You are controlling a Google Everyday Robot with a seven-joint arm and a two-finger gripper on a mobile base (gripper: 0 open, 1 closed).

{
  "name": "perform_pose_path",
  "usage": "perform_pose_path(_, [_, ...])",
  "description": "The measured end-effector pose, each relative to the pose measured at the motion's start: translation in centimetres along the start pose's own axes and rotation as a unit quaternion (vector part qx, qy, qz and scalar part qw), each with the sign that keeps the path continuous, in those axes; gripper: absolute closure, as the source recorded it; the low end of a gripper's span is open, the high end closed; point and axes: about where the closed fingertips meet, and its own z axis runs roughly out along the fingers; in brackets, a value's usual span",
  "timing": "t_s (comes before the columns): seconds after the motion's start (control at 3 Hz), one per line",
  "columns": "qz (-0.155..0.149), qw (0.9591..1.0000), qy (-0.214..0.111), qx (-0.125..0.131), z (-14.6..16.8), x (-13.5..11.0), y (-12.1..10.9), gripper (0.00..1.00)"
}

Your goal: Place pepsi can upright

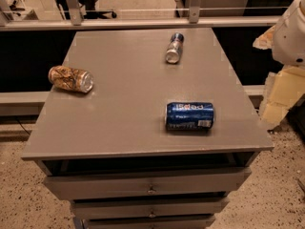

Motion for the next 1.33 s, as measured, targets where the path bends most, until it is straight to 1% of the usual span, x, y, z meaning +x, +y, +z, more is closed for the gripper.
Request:
perform_pose_path(0.33, [0.000, 1.0000, 0.000, 0.001, 0.0, 0.0, 0.0, 0.00])
perform_pose_path(0.67, [-0.009, 1.0000, -0.003, -0.004, 1.7, -1.4, 0.3, 0.00])
perform_pose_path(1.0, [-0.018, 0.9996, -0.010, -0.018, 4.6, -3.6, 1.0, 0.00])
perform_pose_path(1.33, [-0.026, 0.9989, -0.018, -0.034, 6.8, -5.8, 1.8, 0.00])
